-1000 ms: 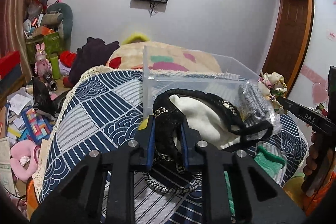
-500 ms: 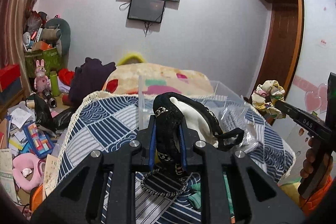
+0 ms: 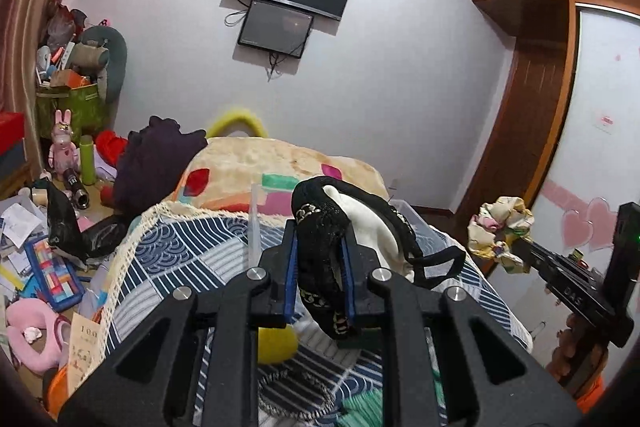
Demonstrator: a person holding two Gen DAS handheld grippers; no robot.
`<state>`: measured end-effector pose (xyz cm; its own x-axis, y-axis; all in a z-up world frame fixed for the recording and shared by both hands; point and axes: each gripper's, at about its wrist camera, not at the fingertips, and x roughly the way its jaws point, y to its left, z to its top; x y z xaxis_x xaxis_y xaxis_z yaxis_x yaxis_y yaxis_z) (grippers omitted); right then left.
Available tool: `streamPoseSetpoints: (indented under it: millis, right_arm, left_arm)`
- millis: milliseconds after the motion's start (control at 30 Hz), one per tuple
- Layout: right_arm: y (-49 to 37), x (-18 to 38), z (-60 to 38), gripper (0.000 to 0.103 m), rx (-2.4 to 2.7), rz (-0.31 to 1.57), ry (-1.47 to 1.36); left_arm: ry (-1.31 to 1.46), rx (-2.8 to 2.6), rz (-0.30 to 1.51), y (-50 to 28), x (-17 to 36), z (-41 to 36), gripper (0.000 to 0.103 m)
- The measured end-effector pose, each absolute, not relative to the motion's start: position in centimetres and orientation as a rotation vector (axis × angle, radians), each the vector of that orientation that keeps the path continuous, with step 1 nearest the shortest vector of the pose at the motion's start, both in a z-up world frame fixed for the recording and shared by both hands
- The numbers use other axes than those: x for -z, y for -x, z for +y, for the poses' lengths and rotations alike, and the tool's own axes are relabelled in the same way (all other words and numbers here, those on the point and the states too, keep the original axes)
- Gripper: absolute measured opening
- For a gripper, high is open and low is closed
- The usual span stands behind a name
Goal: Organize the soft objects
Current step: 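Lower the floral cloth into the clear box with the right tool while the left drops the garment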
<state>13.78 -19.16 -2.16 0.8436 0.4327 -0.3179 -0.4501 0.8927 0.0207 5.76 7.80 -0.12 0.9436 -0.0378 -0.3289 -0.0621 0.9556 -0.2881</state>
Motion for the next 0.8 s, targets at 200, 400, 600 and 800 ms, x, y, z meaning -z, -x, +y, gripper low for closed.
streamPoseSetpoints:
  millis: [200,400,600,800]
  right_arm:
    - [-15.3,1.8,-17.7,0.01,-0.481,0.317,0.071]
    - [-17.2,2.2,-16.1,0.011,-0.486,0.328,0.098]
    - [-18.9,3.0,-14.8,0.011,-0.484,0.377,0.134]
    - [-20.6,3.2,-14.1,0.011,-0.488,0.439,0.162]
  left_arm:
    - [0.276,-0.061,0.344,-8.3,-0.2,8.3,0.018]
    - [0.232,-0.105,0.358,-10.8,-0.1,8.4,0.018]
    - [0.199,-0.131,0.378,-12.9,0.3,8.5,0.018]
    - [0.158,-0.15,0.423,-15.4,1.2,8.5,0.018]
